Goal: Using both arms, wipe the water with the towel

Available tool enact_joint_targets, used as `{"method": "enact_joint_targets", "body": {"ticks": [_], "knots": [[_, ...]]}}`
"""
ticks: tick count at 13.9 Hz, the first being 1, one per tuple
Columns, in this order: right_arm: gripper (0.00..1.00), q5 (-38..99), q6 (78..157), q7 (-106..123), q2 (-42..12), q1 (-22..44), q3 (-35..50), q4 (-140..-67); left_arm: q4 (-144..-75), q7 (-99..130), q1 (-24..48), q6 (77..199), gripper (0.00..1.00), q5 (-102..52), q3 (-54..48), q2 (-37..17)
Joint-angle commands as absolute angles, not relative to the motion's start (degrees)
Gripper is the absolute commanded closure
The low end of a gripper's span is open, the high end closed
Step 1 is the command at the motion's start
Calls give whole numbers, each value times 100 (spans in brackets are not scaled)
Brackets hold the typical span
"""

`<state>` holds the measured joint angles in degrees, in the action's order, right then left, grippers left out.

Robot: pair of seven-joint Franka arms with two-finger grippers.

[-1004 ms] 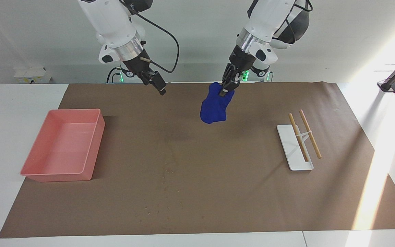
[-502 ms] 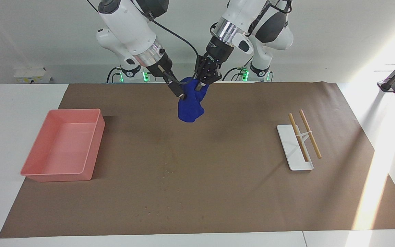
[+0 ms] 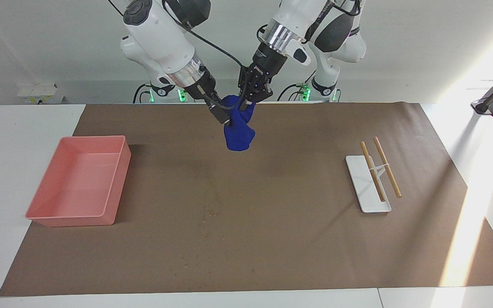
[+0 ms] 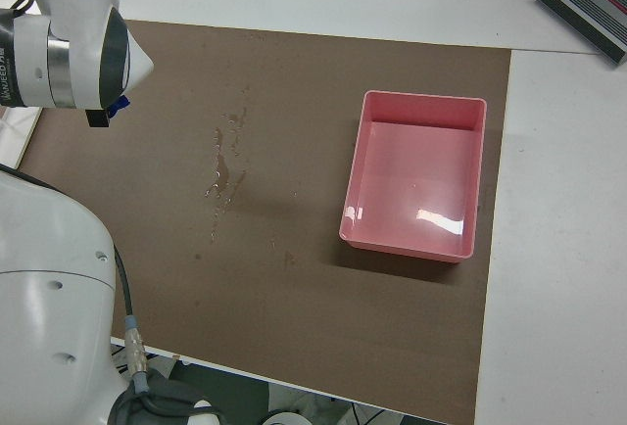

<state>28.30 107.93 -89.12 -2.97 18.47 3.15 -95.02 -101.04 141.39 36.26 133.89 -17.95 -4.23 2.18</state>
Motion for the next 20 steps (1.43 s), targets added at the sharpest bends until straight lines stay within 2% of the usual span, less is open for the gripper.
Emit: {"method": "enact_joint_targets", "body": {"ticks": [1,3,4,6,7,8,14,15,16,17,20], "knots": [[2,3015,11074,-9044,-255,1828,325,-9589,-10107,14229,3753,13500,100,-1837,-352,229],[5,3006,11100,-9044,-264,1828,325,-9589,-10107,14229,3753,13483,100,-1837,-352,229],[16,3006,11101,-9044,-264,1828,325,-9580,-10107,14229,3753,13465,100,-1837,-352,237],[73,3006,11109,-9044,-264,1828,325,-9571,-10107,14221,3762,13465,100,-1837,-352,237],[93,3015,11118,-9114,-272,1837,325,-9536,-10099,14229,3770,13474,100,-1837,-352,229],[100,3015,11118,-9297,-299,1811,325,-9458,-10099,14229,3805,13491,100,-1837,-352,229],[100,2892,11127,-9291,-343,1775,316,-9334,-10099,14160,3806,13491,100,-1828,-352,229],[100,2892,11136,-9194,-343,1767,316,-9334,-10099,14150,3797,13465,86,-1819,-352,229],[100,2883,11188,-9141,-343,1758,316,-9334,-10099,14142,3797,13430,39,-1741,-352,237],[100,2883,11249,-9097,-343,1740,308,-9334,-10090,14133,3797,13404,0,-1592,-352,237],[100,2778,11381,-8790,-395,1670,273,-9343,-10099,14115,3683,12870,0,-1302,-317,290]]}}
